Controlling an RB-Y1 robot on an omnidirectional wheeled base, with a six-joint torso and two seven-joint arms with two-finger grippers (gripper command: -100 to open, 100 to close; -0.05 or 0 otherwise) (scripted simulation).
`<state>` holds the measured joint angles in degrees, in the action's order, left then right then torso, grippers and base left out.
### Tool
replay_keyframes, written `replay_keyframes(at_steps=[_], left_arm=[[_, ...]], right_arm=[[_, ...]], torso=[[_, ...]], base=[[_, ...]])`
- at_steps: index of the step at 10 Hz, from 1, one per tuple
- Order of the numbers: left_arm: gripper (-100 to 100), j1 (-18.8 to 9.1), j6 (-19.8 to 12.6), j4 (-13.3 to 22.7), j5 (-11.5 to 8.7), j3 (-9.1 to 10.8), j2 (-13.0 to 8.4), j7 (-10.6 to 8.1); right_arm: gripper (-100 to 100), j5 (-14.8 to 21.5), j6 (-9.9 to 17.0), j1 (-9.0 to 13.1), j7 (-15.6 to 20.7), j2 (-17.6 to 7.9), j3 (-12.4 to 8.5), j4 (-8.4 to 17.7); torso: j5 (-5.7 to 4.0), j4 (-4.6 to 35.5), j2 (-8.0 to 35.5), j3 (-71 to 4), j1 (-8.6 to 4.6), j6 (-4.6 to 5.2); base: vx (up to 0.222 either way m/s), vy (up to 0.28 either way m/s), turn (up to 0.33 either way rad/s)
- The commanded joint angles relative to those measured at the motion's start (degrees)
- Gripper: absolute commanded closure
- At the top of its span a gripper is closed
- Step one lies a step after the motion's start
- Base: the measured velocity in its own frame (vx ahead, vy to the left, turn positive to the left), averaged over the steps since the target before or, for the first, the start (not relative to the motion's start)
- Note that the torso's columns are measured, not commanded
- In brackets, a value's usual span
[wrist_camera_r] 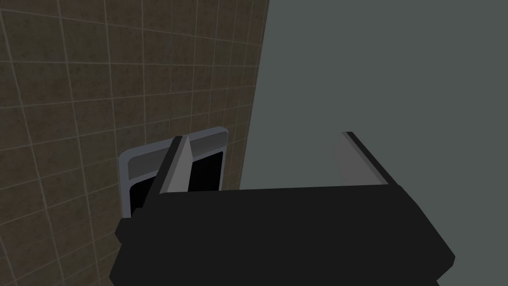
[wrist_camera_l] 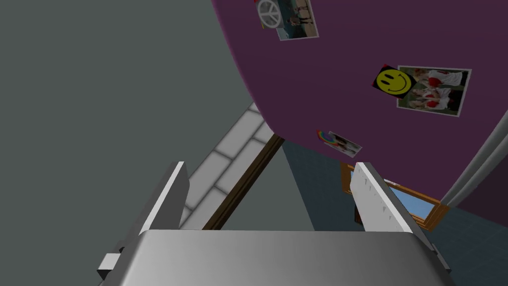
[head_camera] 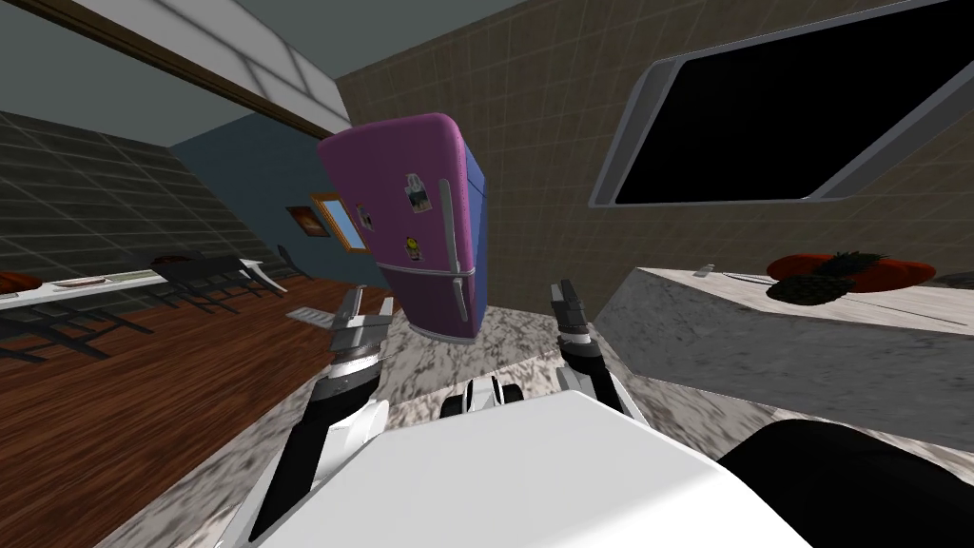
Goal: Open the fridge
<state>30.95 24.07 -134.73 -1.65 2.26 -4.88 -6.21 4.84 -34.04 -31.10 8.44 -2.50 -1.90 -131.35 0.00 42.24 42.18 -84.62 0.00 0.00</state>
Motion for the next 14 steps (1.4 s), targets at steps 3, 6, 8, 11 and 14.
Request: replay_keyframes(at_steps=[3,6,8,11,14], left_arm=[[-100,-1.96,3.43,5.59,0.31,-1.07,-3.92,0.53],[-100,-3.11,5.61,9.06,0.53,-1.79,-4.26,0.87],[-100,-3.86,7.01,11.32,0.68,-2.26,-4.14,1.09],[-100,-4.89,8.95,14.47,0.87,-2.91,-3.66,1.4],[-100,-6.11,11.22,18.17,1.1,-3.67,-2.89,1.76]], right_arm=[[0,0.0,0.0,-0.01,0.0,0.0,0.0,0.0],[0,0.0,0.0,0.0,0.0,0.0,0.0,0.0],[0,0.0,0.0,0.0,0.0,0.0,0.0,0.0],[0,0.0,0.0,0.0,0.0,0.0,0.0,0.0],[0,0.0,0.0,0.0,0.0,0.0,0.0,0.0]], torso=[[-0.01,0.02,0.01,-0.01,-0.04,0.0],[0.0,0.07,0.16,0.09,0.01,0.0],[-0.01,0.05,0.11,0.05,-0.01,0.0],[-0.01,0.06,0.15,0.07,-0.03,0.0],[0.0,0.04,0.07,0.02,0.0,0.0]], base=[[0.1,0.002,-0.06],[0.087,0.008,-0.051],[0.084,0.009,-0.049],[0.071,0.008,-0.045],[0.08,0.008,-0.048]])
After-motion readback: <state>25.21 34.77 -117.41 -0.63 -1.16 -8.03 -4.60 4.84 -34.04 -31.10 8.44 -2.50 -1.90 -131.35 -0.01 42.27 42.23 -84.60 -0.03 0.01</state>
